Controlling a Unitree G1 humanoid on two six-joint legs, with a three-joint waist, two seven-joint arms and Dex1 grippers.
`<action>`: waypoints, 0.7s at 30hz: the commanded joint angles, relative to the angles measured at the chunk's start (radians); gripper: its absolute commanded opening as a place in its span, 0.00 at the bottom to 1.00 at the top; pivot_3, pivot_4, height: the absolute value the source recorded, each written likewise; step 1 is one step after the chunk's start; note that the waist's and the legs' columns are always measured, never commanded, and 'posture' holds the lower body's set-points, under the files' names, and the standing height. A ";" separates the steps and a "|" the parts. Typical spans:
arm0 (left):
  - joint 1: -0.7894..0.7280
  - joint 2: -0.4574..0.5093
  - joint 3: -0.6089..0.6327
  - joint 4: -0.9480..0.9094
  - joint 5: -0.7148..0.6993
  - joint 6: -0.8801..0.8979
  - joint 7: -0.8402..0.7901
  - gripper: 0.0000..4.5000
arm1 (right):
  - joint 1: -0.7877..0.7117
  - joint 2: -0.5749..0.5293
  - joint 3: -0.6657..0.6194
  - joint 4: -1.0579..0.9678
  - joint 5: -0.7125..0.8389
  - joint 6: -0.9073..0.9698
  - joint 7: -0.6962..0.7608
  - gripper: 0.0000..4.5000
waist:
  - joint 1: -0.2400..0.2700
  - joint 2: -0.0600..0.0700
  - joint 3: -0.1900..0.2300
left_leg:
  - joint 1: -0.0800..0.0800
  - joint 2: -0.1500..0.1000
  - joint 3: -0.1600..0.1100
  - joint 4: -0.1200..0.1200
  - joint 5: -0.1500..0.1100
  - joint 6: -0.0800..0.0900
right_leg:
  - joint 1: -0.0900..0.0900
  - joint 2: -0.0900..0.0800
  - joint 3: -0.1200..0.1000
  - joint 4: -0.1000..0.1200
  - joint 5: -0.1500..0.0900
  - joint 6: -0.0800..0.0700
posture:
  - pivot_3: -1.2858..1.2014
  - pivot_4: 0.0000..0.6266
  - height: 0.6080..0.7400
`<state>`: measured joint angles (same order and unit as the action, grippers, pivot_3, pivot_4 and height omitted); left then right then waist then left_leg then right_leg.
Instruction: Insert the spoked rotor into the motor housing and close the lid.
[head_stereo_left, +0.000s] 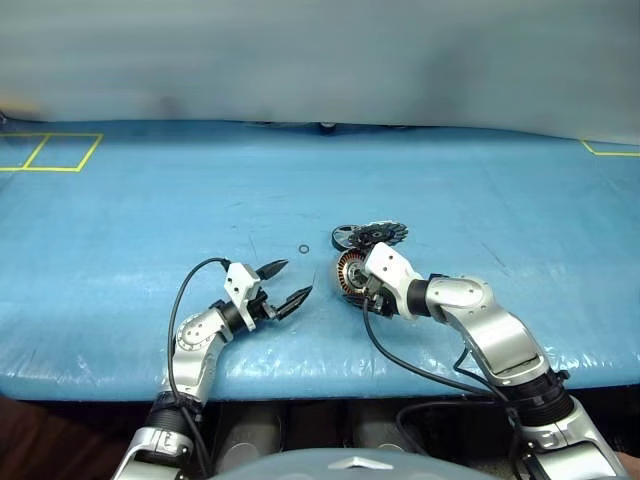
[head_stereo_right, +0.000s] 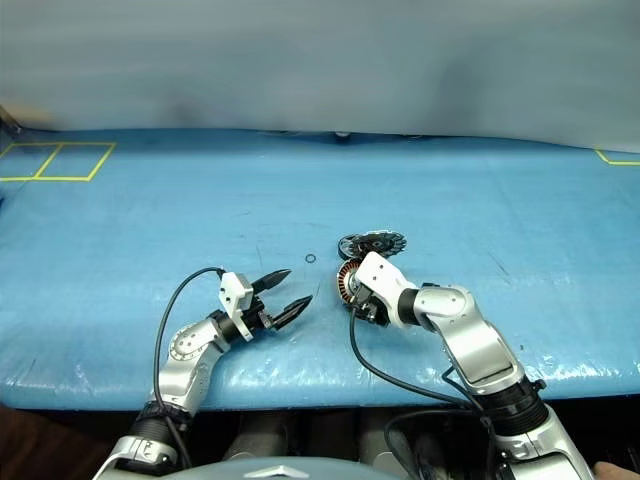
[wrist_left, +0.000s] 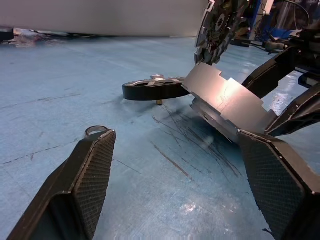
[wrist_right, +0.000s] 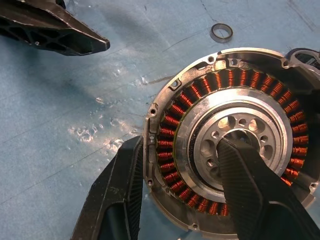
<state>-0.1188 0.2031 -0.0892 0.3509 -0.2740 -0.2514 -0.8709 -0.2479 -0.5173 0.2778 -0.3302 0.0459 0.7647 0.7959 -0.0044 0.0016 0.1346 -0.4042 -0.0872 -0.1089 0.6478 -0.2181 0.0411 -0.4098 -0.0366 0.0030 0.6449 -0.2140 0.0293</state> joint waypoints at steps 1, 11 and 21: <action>0.000 0.006 0.005 -0.034 0.004 -0.011 0.007 0.92 | 0.009 -0.011 0.028 0.026 -0.017 -0.001 -0.029 0.42 | -0.002 0.000 0.000 | 0.000 0.000 0.000 0.000 0.000 0.000 | 0.000 0.000 0.000 0.000 0.000 0.000 | 0.52 0.24 1.00; -0.005 0.009 0.003 -0.031 0.007 -0.010 0.008 0.92 | 0.002 0.125 -0.149 -0.057 0.171 0.069 -0.107 0.78 | 0.008 0.001 0.000 | -0.004 0.000 0.000 -0.001 0.002 0.004 | -0.002 -0.001 -0.002 0.000 0.002 0.001 | 0.52 0.24 1.00; -0.028 0.022 0.007 -0.015 0.029 -0.024 0.021 0.92 | 0.075 0.203 -0.368 -0.236 0.424 0.138 -0.157 0.78 | 0.020 0.002 0.001 | -0.008 0.000 -0.001 -0.003 0.002 0.005 | -0.006 0.000 -0.003 -0.001 0.005 -0.001 | 0.52 0.24 1.00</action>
<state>-0.1273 0.2154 -0.0885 0.3508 -0.2560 -0.2523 -0.8586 -0.1963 -0.3105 -0.0561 -0.5087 0.4254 0.9061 0.6364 0.0161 0.0036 0.1359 -0.4126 -0.0870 -0.1101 0.6451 -0.2164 0.0459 -0.4152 -0.0371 -0.0002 0.6439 -0.2088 0.0278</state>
